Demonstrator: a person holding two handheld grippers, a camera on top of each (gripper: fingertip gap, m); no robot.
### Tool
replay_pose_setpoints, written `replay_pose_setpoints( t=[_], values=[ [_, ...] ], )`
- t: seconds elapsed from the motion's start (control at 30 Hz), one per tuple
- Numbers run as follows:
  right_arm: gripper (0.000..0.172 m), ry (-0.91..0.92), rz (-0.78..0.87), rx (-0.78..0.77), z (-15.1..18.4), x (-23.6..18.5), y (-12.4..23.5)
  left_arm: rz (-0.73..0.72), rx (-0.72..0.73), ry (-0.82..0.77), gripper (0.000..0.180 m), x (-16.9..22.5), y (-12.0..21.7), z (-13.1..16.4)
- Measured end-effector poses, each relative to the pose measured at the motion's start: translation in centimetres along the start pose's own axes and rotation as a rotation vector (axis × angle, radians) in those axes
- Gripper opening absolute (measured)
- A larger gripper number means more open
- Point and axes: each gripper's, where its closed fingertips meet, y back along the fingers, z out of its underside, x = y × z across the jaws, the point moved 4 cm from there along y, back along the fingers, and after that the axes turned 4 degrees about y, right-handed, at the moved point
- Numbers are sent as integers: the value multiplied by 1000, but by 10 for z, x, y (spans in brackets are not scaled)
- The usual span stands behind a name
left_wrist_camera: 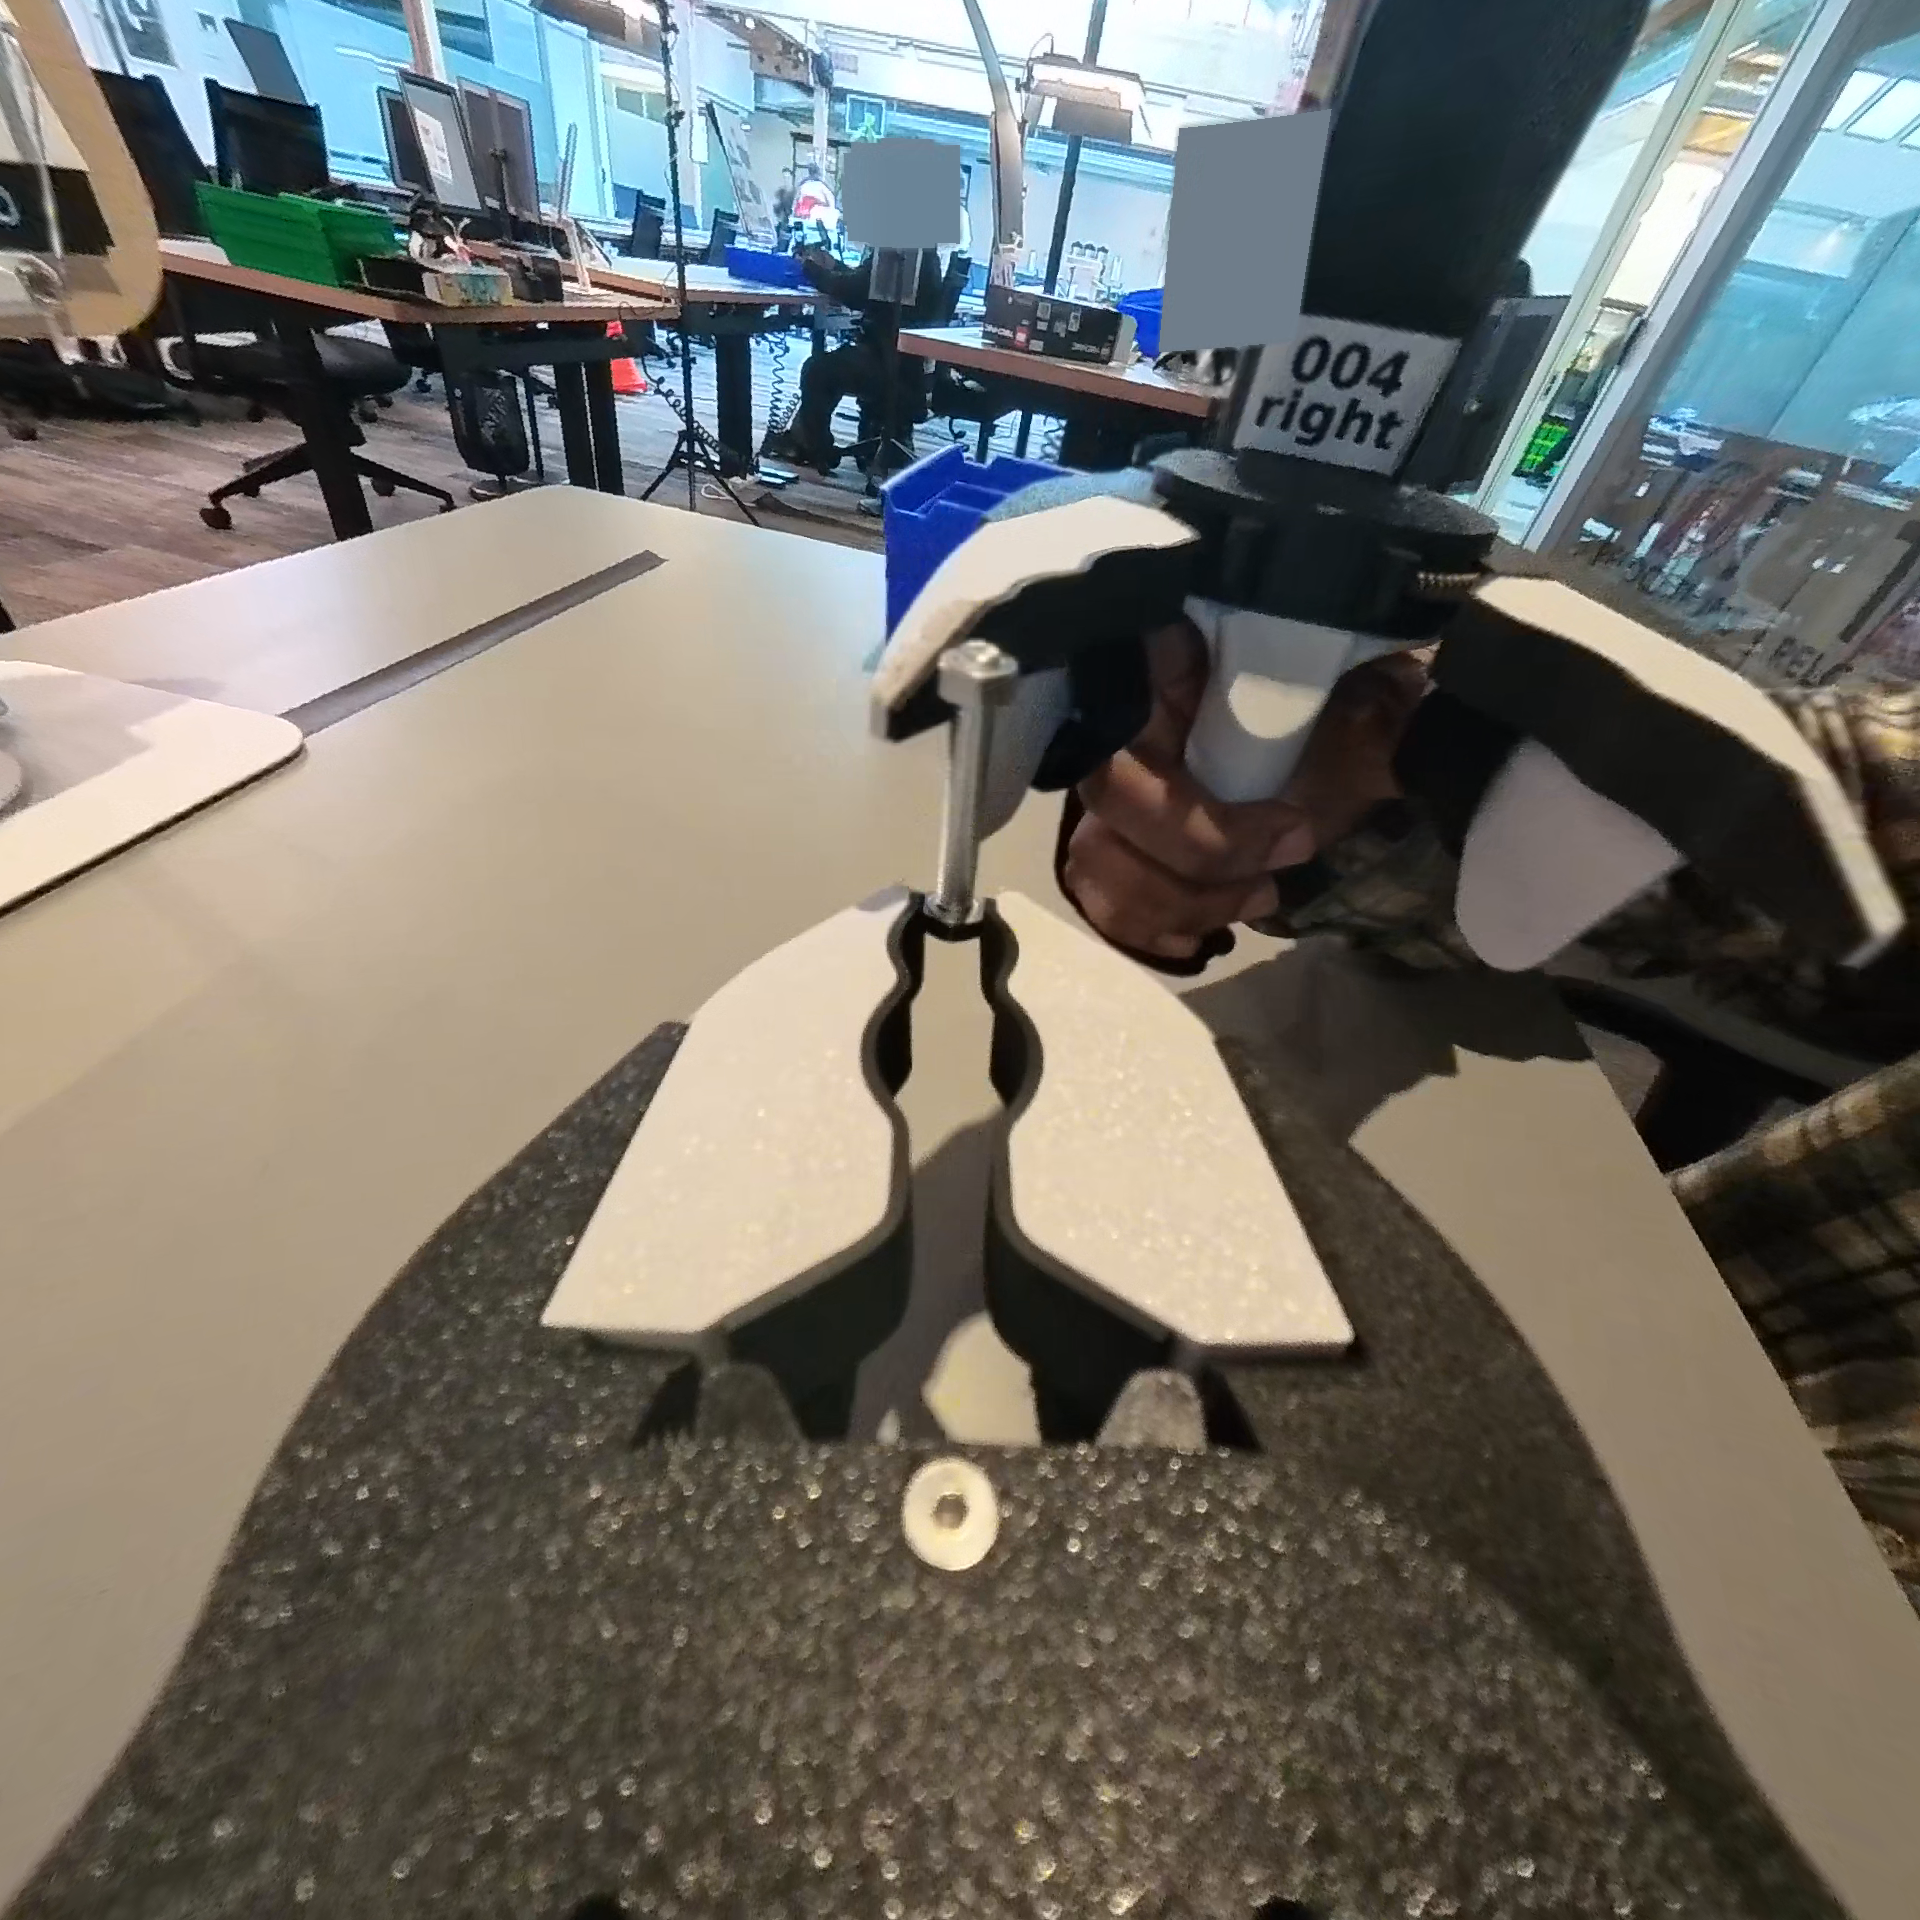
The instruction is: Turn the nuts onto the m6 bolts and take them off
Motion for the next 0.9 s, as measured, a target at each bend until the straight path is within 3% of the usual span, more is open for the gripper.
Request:
replay_pose_setpoints(
  t=[0.23, 0.4, 0.6, 0.77, 0.9],
  values=[
    [119, -22, -16, 28, -4, 5, -14, -1, -7, 7, 9, 0, -2, 2],
    [119, 4, 46, 16, -1, -1, 5, -5, -3, 12, 10, -2, 1, 0],
    [122, -23, 1, 19, -3, 3, -13, -7, -7, 12, 9, 0, -2, 2],
    [121, 18, 84, -6, 3, -4, 9, -17, -5, 19, 10, -4, 2, 0],
    [123, 18, 49, 5, -7, 9, -12, -15, -14, 23, 9, -3, 0, 3]
  ],
)
